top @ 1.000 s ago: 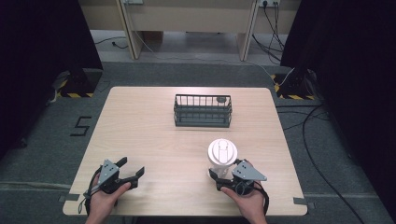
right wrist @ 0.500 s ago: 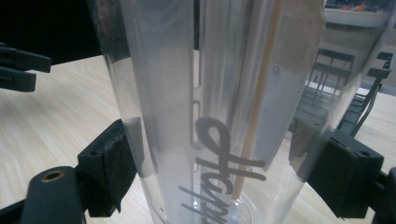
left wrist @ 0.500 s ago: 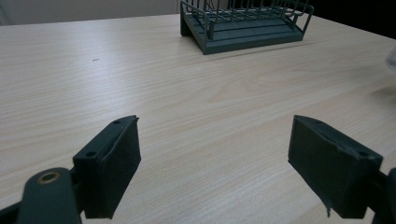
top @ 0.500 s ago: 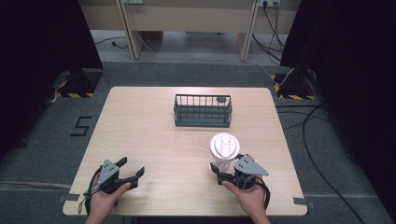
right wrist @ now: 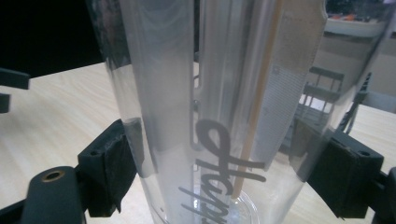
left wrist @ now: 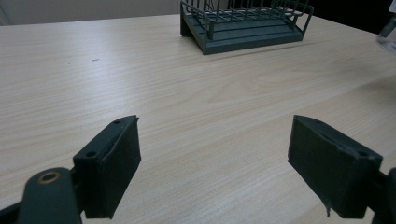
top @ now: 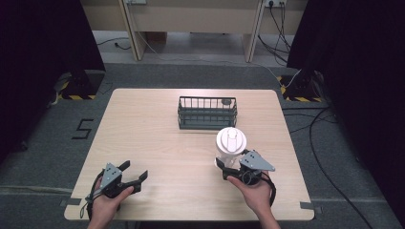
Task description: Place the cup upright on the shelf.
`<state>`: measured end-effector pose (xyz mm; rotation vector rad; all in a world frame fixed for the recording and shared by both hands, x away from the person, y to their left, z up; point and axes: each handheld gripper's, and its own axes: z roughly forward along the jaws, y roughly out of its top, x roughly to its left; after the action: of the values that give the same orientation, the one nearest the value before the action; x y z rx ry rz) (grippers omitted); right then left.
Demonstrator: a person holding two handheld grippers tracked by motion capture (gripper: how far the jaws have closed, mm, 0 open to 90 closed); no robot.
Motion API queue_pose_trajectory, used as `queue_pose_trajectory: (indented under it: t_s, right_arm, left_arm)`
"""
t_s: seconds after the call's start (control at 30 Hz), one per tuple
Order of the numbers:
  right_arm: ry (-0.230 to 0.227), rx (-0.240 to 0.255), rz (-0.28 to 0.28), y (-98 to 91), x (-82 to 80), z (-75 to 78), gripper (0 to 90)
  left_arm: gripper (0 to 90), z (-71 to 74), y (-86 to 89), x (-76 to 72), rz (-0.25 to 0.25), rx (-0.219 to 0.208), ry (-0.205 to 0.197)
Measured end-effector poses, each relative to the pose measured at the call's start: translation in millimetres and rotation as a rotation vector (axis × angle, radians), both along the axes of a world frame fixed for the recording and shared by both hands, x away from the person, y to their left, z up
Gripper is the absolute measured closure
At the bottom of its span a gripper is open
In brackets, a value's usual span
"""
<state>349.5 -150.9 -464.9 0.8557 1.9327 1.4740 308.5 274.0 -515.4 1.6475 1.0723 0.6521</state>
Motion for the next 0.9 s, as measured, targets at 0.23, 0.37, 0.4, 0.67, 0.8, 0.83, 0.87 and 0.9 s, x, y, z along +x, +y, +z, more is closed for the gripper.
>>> queue_pose_trajectory:
  t_s: [0.23, 0.37, 0.4, 0.67, 0.8, 0.83, 0.87, 0.9]
  right_arm:
    - [-0.012, -0.002, -0.019, -1.0, 10.1, 6.5, 18.4]
    - [-0.007, -0.003, -0.027, -0.7, 17.5, 9.5, 18.4]
    - [-0.008, -0.001, -0.030, -0.8, 21.0, 10.2, 18.4]
    - [0.000, 0.005, -0.044, 2.3, 32.6, 13.4, 18.4]
    - [-0.004, 0.002, -0.051, 4.6, 39.6, 16.0, 18.4]
    - [-0.006, 0.003, -0.054, 5.3, 41.3, 16.6, 18.4]
    - [-0.007, 0.004, -0.057, 6.9, 44.4, 17.8, 18.4]
    - [-0.007, 0.006, -0.058, 7.6, 46.0, 18.4, 18.4]
  left_arm:
    - [16.4, -0.1, 0.1, 0.2, 0.000, -0.002, 0.000]
    - [16.4, -0.1, 0.4, 0.1, 0.000, -0.002, 0.000]
    - [16.4, -0.1, 0.3, 0.1, -0.001, -0.002, 0.000]
    - [16.5, 0.0, 0.2, 0.0, -0.001, -0.002, -0.001]
    - [16.5, 0.1, 0.1, -0.1, -0.002, -0.003, -0.002]
    - [16.5, 0.1, 0.0, -0.1, -0.002, -0.003, -0.002]
    - [16.5, 0.1, 0.0, -0.1, -0.002, -0.003, -0.002]
    - [16.5, 0.1, 0.0, -0.1, -0.002, -0.003, -0.002]
